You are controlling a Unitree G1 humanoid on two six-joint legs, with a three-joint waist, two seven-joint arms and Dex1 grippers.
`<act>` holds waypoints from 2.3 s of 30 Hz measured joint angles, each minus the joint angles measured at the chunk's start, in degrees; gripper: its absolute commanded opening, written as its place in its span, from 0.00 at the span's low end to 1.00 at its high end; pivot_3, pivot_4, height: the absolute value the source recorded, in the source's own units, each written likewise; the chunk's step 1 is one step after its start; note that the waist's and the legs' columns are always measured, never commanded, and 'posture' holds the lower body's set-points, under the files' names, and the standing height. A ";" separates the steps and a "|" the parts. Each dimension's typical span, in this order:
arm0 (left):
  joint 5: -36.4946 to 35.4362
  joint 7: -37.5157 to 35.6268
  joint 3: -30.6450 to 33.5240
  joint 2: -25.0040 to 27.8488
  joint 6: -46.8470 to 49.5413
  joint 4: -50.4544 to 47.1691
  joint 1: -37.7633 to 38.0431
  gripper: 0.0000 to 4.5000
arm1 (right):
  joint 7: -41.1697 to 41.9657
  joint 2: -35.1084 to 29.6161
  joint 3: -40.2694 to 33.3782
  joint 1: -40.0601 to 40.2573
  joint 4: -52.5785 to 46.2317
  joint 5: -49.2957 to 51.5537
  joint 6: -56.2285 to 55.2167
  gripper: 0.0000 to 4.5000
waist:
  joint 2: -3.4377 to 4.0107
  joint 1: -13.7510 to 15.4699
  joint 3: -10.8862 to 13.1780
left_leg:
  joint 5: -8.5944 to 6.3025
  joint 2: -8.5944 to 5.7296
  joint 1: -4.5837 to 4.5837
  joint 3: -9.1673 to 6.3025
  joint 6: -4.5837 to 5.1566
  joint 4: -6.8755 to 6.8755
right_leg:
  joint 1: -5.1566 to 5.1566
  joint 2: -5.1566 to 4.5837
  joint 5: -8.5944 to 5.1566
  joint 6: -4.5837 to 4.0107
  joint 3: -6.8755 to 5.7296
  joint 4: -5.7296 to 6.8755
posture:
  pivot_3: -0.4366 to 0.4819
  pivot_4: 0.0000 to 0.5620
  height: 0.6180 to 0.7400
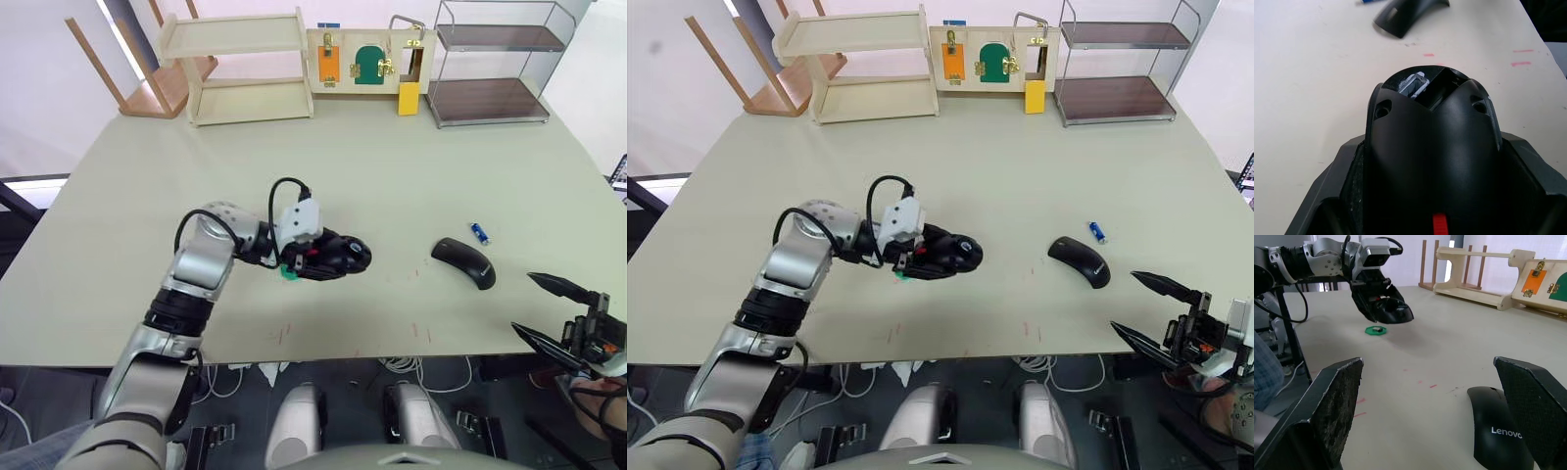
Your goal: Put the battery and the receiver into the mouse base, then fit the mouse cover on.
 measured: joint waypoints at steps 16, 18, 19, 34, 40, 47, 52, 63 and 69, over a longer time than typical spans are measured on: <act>4.45 11.33 -9.14 -1.49 4.73 -8.63 5.05 0.65 | 6.95 -2.00 0.52 1.87 1.05 -1.12 -0.43 1.00 | 0.03 0.07 0.02 | 0.00 -0.01 0.01 0.00 0.00 0.00 | 0.00 -0.01 -0.02 0.00 0.02 -0.03 | 0.48 0.27 1.00; 4.79 11.87 -10.31 -1.52 5.28 -8.76 5.23 0.65 | 7.35 -2.00 0.52 1.64 1.49 -1.19 -0.47 1.00 | 0.03 0.06 0.02 | 0.00 -0.02 0.01 0.00 0.00 0.00 | 0.00 -0.01 -0.02 0.00 0.02 -0.03 | 0.48 0.27 1.00; 4.88 12.26 -10.74 -1.67 5.64 -8.76 5.35 0.65 | 7.42 -2.00 0.52 1.49 1.61 -1.27 -0.53 1.00 | 0.03 0.06 0.02 | 0.00 -0.02 0.01 0.00 0.00 -0.01 | 0.00 -0.01 -0.02 0.00 0.02 -0.02 | 0.48 0.27 1.00; 5.81 13.20 -13.23 -4.28 4.72 -5.80 3.88 0.65 | 6.55 -1.81 0.53 0.52 3.15 -2.29 -1.67 1.00 | 0.03 0.22 0.02 | 0.00 -0.02 0.00 0.00 0.00 0.00 | 0.01 -0.02 -0.02 0.00 0.02 -0.05 | 0.48 0.27 1.00; 5.86 12.28 -14.67 -4.76 4.74 -4.71 2.25 0.65 | 1.05 -0.80 0.57 0.46 3.05 -4.31 -1.39 1.00 | 0.04 0.27 0.01 | 0.00 -0.03 0.00 0.00 0.00 0.00 | 0.00 -0.02 -0.02 0.00 0.02 -0.05 | 0.48 0.27 1.00; 5.79 11.99 -15.00 -5.20 6.19 -4.53 1.89 0.65 | -11.96 -0.48 0.39 -1.66 1.55 -6.17 2.70 1.00 | 0.06 0.18 0.01 | 0.00 -0.03 0.00 0.00 0.00 0.00 | 0.00 -0.02 -0.02 -0.01 0.02 -0.04 | 0.48 0.27 1.00; 5.79 11.97 -15.11 -5.20 7.16 -5.07 1.84 0.65 | -20.80 -1.74 0.25 -5.00 1.50 -7.92 6.98 1.00 | 0.06 0.20 0.01 | 0.00 -0.03 -0.01 0.00 0.01 -0.01 | 0.00 -0.02 -0.02 -0.01 0.02 -0.06 | 0.48 0.27 1.00; 5.85 11.92 -15.67 -5.56 8.77 -5.38 1.13 0.65 | -37.99 -4.24 4.23 -16.06 5.73 -18.26 16.48 1.00 | 0.11 0.11 0.01 | 0.00 -0.05 -0.04 0.00 0.01 -0.01 | -0.01 -0.02 -0.02 0.00 0.03 -0.09 | 0.48 0.27 1.00; 5.86 12.31 -15.97 -5.83 9.18 -5.43 0.87 0.65 | -39.98 -6.62 7.79 -22.65 10.73 -20.94 24.20 1.00 | 0.17 0.05 0.05 | 0.00 -0.06 -0.05 0.02 0.01 -0.01 | -0.01 -0.03 -0.01 -0.01 0.05 -0.10 | 0.48 0.27 1.00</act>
